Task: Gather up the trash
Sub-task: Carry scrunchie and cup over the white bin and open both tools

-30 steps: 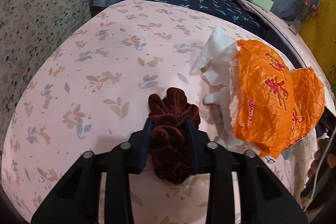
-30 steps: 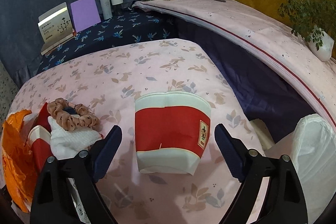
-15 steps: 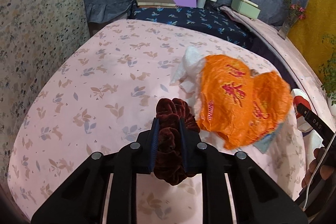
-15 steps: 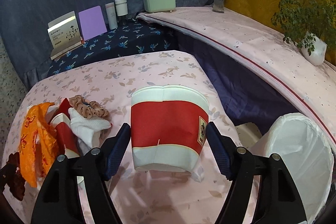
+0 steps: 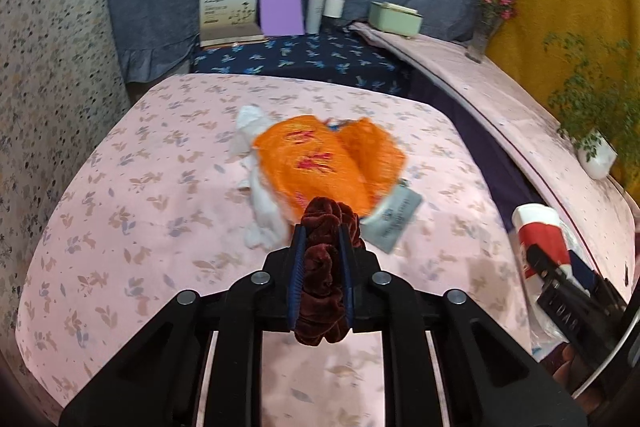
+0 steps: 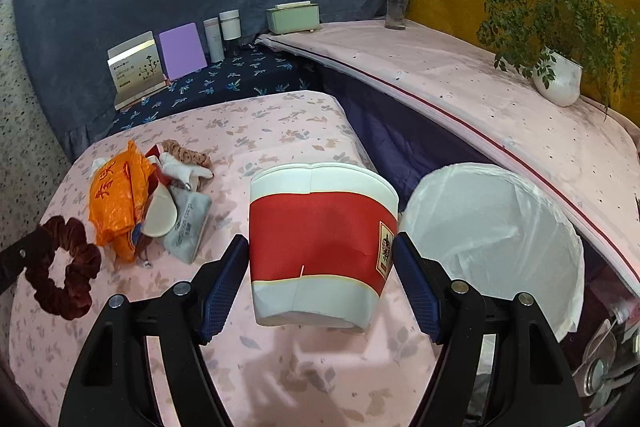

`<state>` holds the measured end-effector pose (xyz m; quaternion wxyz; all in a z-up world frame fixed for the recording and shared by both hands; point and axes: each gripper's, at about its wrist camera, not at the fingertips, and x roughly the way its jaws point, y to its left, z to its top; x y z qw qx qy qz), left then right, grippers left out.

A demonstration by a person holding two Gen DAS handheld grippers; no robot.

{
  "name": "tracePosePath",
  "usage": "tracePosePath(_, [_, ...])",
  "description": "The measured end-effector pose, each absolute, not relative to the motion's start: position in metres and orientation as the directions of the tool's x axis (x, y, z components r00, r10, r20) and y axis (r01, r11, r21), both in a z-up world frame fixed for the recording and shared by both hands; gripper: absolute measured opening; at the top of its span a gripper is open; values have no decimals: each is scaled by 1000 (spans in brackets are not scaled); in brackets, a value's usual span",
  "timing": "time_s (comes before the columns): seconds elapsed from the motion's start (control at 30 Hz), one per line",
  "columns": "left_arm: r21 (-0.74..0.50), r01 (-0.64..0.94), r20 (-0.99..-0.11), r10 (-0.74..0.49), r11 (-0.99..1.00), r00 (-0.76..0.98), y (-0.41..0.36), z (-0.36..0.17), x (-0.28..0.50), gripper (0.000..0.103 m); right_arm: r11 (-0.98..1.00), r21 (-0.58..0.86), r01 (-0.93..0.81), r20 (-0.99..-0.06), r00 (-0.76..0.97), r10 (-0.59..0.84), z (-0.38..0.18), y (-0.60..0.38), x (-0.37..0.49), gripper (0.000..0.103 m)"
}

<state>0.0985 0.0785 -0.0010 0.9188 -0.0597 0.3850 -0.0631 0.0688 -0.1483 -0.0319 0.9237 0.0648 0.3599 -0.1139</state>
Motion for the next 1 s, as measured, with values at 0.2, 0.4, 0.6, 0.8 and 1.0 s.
tracePosePath(0.2, [-136, 151, -690, -203, 979, 695, 33, 8, 77, 15, 960, 39, 278, -671, 719, -180, -30, -167, 24, 70])
tracePosePath(0.4, [-113, 227, -687, -241, 967, 685, -10, 13, 63, 15, 946, 48, 321, -670, 713, -207, -30, -191, -5, 70])
tracePosePath(0.6, [-90, 304, -688, -280, 949, 670, -54, 15, 54, 16, 922, 68, 381, -669, 703, -241, -33, -221, -26, 70])
tracePosePath(0.8, [-77, 386, -691, -328, 919, 644, -96, 14, 51, 16, 895, 82, 439, -667, 692, -278, -37, -250, -39, 70])
tracePosePath(1.0, [-79, 465, -695, -383, 882, 608, -136, 12, 54, 16, 865, 93, 493, -675, 670, -309, -44, -280, -46, 70])
